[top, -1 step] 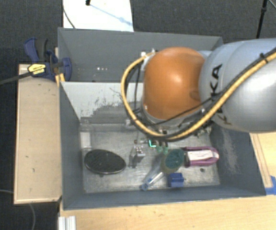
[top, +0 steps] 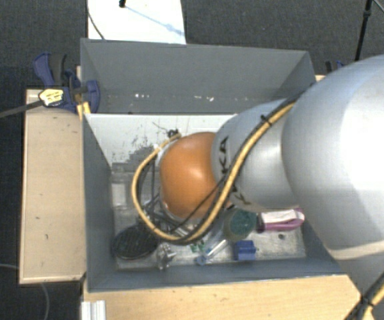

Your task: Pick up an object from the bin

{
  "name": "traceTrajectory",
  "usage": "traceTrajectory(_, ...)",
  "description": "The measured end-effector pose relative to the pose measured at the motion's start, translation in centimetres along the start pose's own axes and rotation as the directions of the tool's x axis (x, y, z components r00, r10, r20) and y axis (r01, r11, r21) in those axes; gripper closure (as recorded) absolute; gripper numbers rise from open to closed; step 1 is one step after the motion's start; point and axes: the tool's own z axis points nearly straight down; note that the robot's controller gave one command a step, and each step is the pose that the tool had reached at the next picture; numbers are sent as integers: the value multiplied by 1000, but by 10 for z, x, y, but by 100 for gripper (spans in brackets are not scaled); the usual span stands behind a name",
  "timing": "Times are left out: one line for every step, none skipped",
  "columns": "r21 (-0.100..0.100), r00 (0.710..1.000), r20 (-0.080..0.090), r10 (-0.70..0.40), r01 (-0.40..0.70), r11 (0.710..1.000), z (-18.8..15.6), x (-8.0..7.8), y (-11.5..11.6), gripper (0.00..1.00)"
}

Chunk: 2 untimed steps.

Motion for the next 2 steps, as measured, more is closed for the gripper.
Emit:
traceTrajectory(-1,1000,0,7,-7,1000,-2,0,0,100)
traceTrajectory(1,951,3,-309,309,951,-135,1,1,100)
